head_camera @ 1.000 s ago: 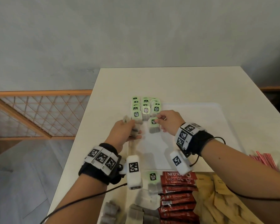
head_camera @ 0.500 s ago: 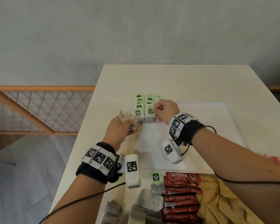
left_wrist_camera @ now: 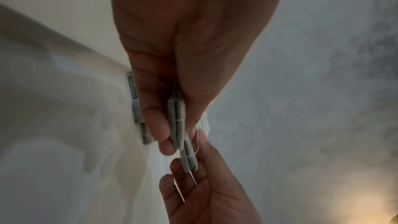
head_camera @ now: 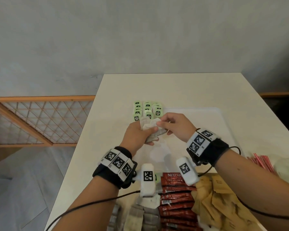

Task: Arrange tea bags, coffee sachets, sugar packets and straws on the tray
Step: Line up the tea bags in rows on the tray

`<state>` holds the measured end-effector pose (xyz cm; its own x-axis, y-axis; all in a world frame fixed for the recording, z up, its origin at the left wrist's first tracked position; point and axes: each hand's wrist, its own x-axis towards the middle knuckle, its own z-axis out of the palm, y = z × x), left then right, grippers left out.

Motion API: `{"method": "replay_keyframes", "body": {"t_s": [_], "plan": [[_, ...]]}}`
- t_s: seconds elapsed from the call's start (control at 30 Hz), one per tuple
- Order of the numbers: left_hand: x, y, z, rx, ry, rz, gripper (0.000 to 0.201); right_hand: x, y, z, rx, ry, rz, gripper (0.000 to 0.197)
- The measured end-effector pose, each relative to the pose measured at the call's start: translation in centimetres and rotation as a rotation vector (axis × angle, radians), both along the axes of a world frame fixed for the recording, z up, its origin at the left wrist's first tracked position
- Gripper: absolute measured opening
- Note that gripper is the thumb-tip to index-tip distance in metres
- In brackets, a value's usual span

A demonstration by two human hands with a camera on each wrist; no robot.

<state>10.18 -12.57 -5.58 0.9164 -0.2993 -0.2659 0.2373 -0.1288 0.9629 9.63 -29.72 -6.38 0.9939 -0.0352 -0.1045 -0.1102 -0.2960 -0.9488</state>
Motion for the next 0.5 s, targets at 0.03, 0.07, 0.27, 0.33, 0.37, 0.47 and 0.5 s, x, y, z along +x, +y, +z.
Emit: {"method": "replay_keyframes", "body": {"t_s": [0.03,0.07,0.27,0.33,0.37,0.47,0.5], "plan": [[-0.1,-0.1,0.2,0.022,-0.009,-0.003,0.020,-0.3,-0.3,0.1,0.016,0.003,-0.011,0.012],[-0.2,-0.1,0.4,0.049,-0.016,0.004,0.020,-0.6,-0.5,0.3,0.032,0.003,-0.027,0.014],[-1.1,-0.1,0.8,0.122,0.015,0.091,0.012,-1.9,-1.3,-0.2,-0.108,-0.026,-0.127,0.020],[-2.0,-0.9,0.8,0.114,0.012,0.077,0.013,-2.3,-1.1,-0.3,-0.178,-0.042,-0.142,0.021],[-2.3,-1.3,0.8,0.110,0.002,0.072,0.016,-2.5,-0.9,-0.3,-0.200,-0.053,-0.144,0.021],[-3.0,-2.2,1.0,0.073,-0.033,0.072,0.016,-3.0,-0.2,0.0,-0.211,-0.088,-0.145,0.015],[-3.1,-2.4,1.2,0.057,-0.039,0.078,0.013,-3.2,0.0,0.3,-0.194,-0.091,-0.143,0.012]]}}
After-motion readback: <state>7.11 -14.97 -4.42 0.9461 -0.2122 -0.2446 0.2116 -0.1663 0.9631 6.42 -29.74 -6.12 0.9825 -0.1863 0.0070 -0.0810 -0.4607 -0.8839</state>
